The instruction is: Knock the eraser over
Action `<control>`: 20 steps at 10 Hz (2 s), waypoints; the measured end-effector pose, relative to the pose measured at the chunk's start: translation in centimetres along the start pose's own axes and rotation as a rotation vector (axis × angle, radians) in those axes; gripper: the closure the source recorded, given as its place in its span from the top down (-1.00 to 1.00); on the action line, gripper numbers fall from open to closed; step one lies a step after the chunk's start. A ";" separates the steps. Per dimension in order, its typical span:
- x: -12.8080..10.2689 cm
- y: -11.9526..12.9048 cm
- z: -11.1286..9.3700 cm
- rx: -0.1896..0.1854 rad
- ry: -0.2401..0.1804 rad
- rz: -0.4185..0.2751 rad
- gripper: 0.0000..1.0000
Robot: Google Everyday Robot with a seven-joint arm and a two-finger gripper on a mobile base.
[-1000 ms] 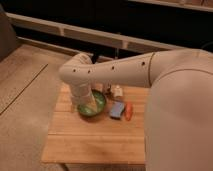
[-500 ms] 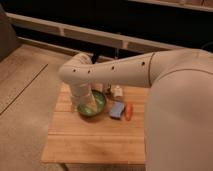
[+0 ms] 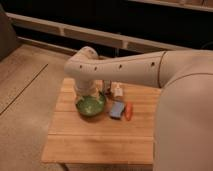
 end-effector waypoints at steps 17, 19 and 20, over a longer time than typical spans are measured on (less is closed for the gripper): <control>-7.6 -11.1 10.8 -0.108 0.004 -0.112 0.30; -9.1 -11.0 12.5 -0.171 -0.006 -0.134 0.30; -9.5 -11.1 12.9 -0.191 -0.012 -0.144 0.30</control>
